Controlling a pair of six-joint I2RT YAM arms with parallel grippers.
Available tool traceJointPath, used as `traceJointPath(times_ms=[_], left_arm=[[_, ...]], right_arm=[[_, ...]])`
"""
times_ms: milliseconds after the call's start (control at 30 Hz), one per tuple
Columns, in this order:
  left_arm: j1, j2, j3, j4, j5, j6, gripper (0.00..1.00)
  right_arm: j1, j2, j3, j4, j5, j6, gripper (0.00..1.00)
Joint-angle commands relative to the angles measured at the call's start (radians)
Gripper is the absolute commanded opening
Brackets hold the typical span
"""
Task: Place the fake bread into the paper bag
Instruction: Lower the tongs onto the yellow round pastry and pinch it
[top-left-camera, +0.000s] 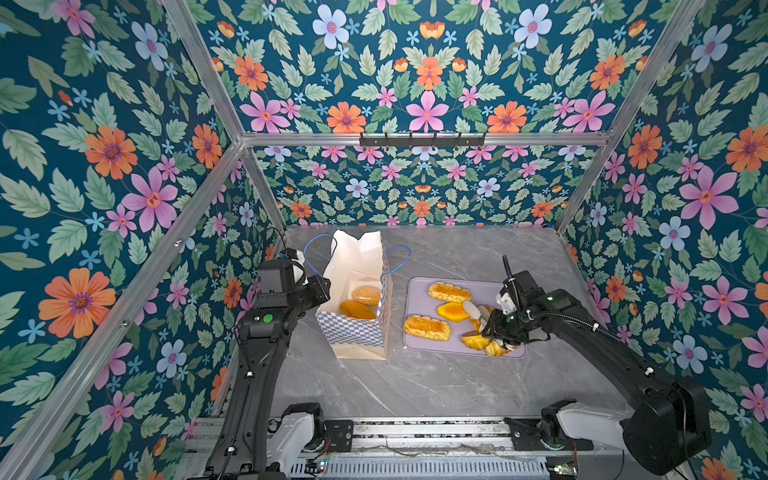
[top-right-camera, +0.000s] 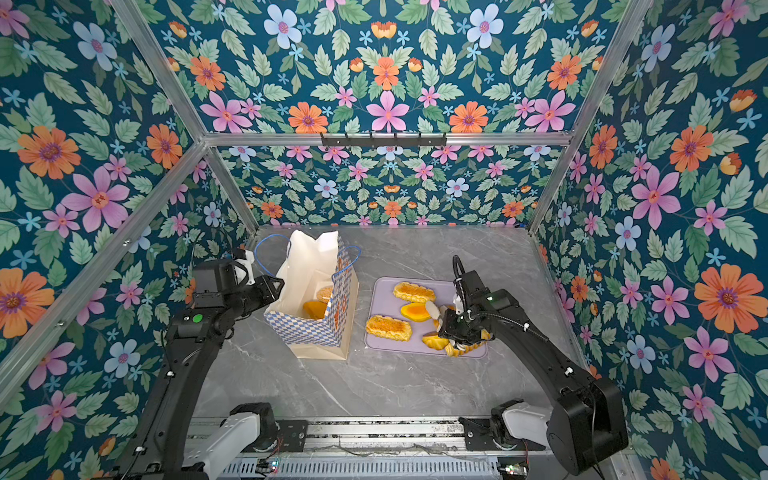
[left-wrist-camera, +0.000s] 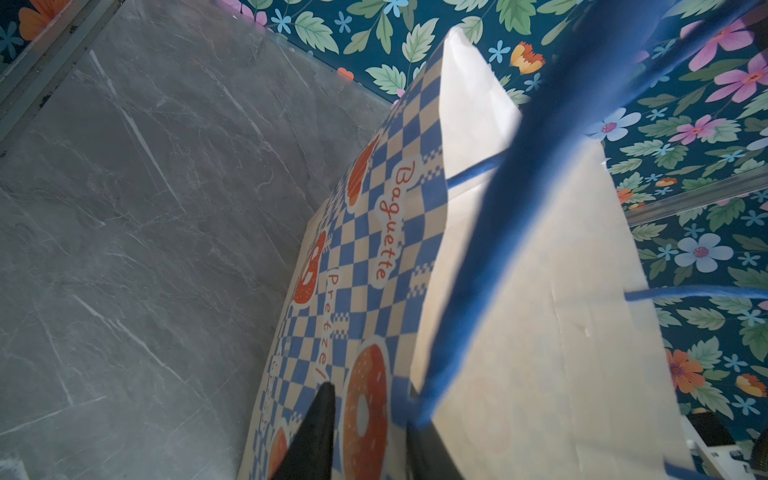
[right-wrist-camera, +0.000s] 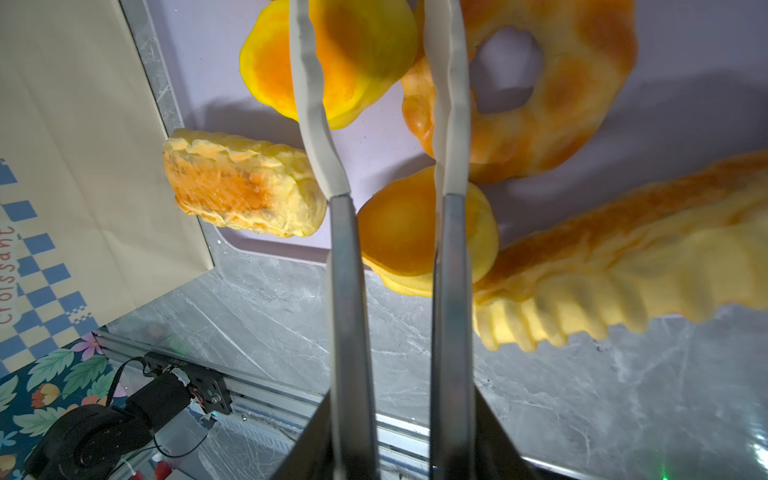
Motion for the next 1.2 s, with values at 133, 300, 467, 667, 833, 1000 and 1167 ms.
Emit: traceJointPath(times_ms=[133,300,467,667,833,1000,1167], left_arm=[[0.0,0.001,0.004,0.017,-0.004,0.001,0.29],[0.0,-0.002,0.004,0.012,-0.008,0.001,0.29],[0.0,-0.002,0.008,0.009,-0.009,0.003,0.28],[0.0,-0.002,0.013,0.007,-0.01,0.003,0.29],[0.0,-0.002,0.013,0.004,-0.011,0.003,0.29],[0.0,-0.003,0.017,0.0,-0.014,0.003,0.29],[0.0,-0.006,0.027,-0.008,-0.015,0.003,0.33]], right_arm=[[0.001,0.018,-0.002,0.042,-0.024,0.0,0.38],[0.0,0.024,-0.002,0.05,-0.027,0.0,0.35],[0.0,0.016,-0.001,0.05,-0.025,0.004,0.31],[0.001,-0.013,0.007,0.036,-0.018,0.003,0.26],[0.0,-0.044,0.01,0.022,-0.016,0.006,0.24],[0.0,-0.073,0.014,0.017,-0.027,0.013,0.23],[0.0,-0.107,0.02,0.016,-0.049,0.028,0.22]])
